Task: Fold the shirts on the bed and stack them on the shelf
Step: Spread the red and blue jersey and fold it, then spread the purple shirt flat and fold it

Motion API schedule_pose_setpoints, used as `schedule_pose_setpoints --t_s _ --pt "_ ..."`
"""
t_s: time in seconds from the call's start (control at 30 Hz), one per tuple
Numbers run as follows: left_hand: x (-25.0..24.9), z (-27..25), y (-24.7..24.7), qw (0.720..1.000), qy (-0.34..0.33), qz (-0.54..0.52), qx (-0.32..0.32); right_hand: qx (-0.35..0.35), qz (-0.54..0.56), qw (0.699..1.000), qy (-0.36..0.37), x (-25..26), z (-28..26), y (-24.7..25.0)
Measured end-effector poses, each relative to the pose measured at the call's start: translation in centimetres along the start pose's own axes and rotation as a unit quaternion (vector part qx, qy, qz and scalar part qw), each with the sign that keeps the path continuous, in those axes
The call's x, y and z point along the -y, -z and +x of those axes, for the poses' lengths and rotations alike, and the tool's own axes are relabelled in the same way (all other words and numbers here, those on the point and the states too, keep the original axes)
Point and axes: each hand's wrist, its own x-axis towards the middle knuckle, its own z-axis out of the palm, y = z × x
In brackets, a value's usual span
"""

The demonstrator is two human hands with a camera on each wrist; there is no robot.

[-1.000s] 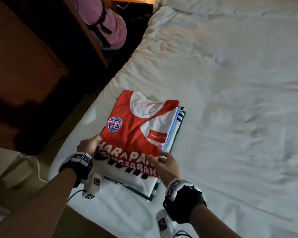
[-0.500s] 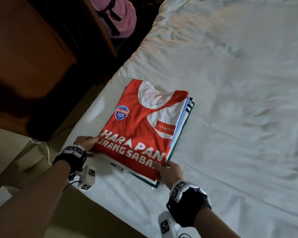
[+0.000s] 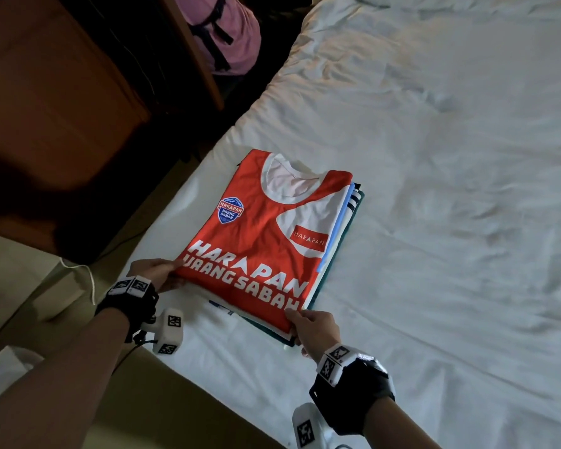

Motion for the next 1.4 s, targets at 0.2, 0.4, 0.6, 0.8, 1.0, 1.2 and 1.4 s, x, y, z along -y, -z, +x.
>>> schedule_pose_setpoints --t_s 0.2,0.4,0.6,0.8,1.0,1.2,1.4 --pt "0.3 -0.9 0.1 0.998 -0.006 0.054 -0.009 0.029 -0.026 0.999 -0.011 -0.1 -1.0 0.1" --pt "-5.4 -9.3 -4.9 0.965 -0.099 0.205 -0.129 0.056 -0.015 0.998 -0.005 1.5 -2.7 4.6" --pt "-11.6 -22.6 -21.1 0.964 -0.218 0.149 0.040 0.020 0.055 0.996 0.064 3.4 -5.2 18.6" --pt "-14.4 -38.6 -40.5 0.917 -0.287 0.197 0.197 -0.094 0.114 0.985 0.095 -0.4 -9.8 40.4" --pt "-12.7 -56.3 -60.3 0.846 -0.353 0.239 0.321 -0.240 0.163 0.955 0.071 -12.0 -16.5 61.6" --pt "-6.4 -73.3 -75.5 0.753 -0.404 0.315 0.413 -0.425 0.117 0.898 0.008 -27.2 -22.7 77.1" --pt "3.1 -85.5 -83.1 0.570 -0.541 0.386 0.484 -0.516 -0.036 0.844 -0.143 -40.0 -27.8 83.8"
